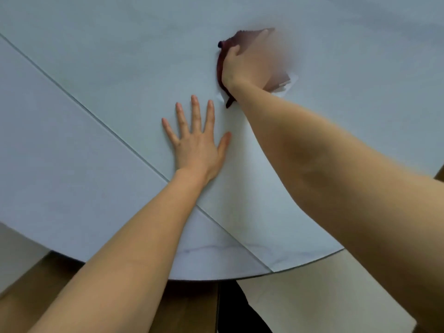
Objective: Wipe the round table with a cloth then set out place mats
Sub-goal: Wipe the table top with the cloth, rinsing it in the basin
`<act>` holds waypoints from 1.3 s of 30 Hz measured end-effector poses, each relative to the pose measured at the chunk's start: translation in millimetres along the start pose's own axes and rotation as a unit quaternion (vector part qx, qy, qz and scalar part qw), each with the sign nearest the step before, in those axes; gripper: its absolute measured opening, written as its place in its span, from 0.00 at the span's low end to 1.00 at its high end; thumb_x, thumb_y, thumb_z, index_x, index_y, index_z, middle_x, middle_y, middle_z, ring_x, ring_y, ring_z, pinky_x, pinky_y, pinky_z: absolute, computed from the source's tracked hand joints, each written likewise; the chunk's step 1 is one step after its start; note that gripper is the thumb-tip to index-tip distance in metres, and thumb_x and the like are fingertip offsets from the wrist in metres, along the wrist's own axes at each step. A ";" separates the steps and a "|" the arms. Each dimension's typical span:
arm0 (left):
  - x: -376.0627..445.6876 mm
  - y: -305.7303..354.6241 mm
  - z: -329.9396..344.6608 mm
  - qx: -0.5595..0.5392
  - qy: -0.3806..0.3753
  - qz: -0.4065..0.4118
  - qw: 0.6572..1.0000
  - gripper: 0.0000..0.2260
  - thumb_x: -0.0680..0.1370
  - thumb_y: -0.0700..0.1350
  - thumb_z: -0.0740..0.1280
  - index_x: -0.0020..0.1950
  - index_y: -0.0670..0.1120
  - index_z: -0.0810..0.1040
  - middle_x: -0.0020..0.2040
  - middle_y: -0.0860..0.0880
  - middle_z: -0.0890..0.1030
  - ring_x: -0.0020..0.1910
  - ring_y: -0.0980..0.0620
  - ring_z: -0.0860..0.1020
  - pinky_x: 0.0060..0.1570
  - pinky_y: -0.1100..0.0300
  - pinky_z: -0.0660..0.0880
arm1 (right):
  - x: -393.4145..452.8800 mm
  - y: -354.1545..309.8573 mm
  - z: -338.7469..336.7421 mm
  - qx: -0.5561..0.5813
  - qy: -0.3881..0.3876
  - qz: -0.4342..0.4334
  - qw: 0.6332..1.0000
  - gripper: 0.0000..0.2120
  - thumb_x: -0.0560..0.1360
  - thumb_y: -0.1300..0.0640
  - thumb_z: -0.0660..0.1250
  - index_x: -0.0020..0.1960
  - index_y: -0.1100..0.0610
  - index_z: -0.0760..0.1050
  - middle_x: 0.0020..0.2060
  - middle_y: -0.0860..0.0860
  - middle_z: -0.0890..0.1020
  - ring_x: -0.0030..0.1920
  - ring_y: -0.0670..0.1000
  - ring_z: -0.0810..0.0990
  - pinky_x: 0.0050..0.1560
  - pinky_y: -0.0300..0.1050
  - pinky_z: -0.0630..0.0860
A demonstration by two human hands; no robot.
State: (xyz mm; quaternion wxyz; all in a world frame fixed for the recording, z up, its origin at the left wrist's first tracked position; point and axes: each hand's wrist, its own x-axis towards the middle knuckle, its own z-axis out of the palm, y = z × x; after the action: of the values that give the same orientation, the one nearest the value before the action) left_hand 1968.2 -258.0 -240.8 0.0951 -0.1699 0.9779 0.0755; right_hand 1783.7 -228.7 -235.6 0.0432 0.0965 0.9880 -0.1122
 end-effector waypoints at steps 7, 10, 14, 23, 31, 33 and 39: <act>11.5 -11.6 -4.8 0.009 -0.025 -0.021 0.999 0.32 0.80 0.64 0.45 0.78 0.52 0.38 0.78 0.47 0.36 0.76 0.39 0.36 0.69 0.34 0.36 | -33.4 64.7 -5.9 0.002 0.030 0.074 0.997 0.34 0.79 0.44 0.48 0.79 0.61 0.44 0.78 0.57 0.44 0.78 0.55 0.42 0.76 0.56 0.40; -1.5 8.4 -2.4 -0.016 -0.041 -0.036 0.998 0.30 0.82 0.60 0.46 0.79 0.51 0.40 0.78 0.44 0.37 0.76 0.38 0.36 0.70 0.33 0.37 | -79.7 113.1 -7.7 -0.003 0.042 0.102 0.994 0.35 0.79 0.44 0.48 0.79 0.61 0.44 0.78 0.58 0.44 0.78 0.56 0.43 0.76 0.57 0.41; -42.4 40.6 7.2 -0.036 -0.054 0.028 0.997 0.29 0.82 0.59 0.46 0.79 0.51 0.40 0.78 0.43 0.36 0.76 0.39 0.36 0.71 0.37 0.35 | -148.1 160.6 -11.0 -0.007 0.030 0.091 0.995 0.36 0.79 0.42 0.49 0.79 0.61 0.43 0.78 0.58 0.45 0.78 0.56 0.44 0.76 0.58 0.40; -124.5 43.3 7.3 -0.003 -0.144 0.109 0.984 0.30 0.82 0.59 0.47 0.79 0.50 0.39 0.78 0.42 0.35 0.76 0.39 0.36 0.73 0.43 0.37 | -293.9 292.7 -30.7 -0.006 0.063 -0.134 0.989 0.23 0.77 0.48 0.57 0.64 0.63 0.72 0.59 0.61 0.75 0.52 0.61 0.77 0.47 0.54 0.75; -135.2 65.6 -10.5 -0.012 -0.201 0.177 0.963 0.28 0.83 0.58 0.49 0.79 0.53 0.41 0.78 0.49 0.36 0.77 0.43 0.38 0.73 0.39 0.41 | -191.7 302.1 -121.7 0.054 0.224 -0.243 0.942 0.19 0.74 0.57 0.70 0.63 0.58 0.72 0.55 0.58 0.77 0.48 0.59 0.77 0.43 0.51 0.76; -130.0 76.5 -12.8 -0.008 -0.200 0.174 0.964 0.28 0.83 0.59 0.48 0.79 0.54 0.39 0.78 0.49 0.35 0.77 0.43 0.36 0.73 0.37 0.39 | -151.8 280.5 -133.3 0.133 0.160 -0.255 0.944 0.30 0.72 0.61 0.70 0.72 0.58 0.65 0.63 0.59 0.71 0.59 0.59 0.73 0.56 0.52 0.74; -132.5 81.1 2.0 0.004 -0.190 0.152 0.970 0.28 0.82 0.59 0.48 0.77 0.56 0.35 0.77 0.51 0.32 0.76 0.44 0.33 0.71 0.38 0.35 | -104.3 271.9 -102.7 -0.020 -0.131 -0.305 0.943 0.29 0.71 0.49 0.70 0.68 0.58 0.70 0.65 0.56 0.68 0.64 0.57 0.70 0.61 0.45 0.65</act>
State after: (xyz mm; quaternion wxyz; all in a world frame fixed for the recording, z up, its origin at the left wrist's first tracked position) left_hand 2062.8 -140.0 -205.4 0.2674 -0.0012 0.9565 0.1165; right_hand 1933.6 36.0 -182.7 0.1374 -0.2260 0.9579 -0.1115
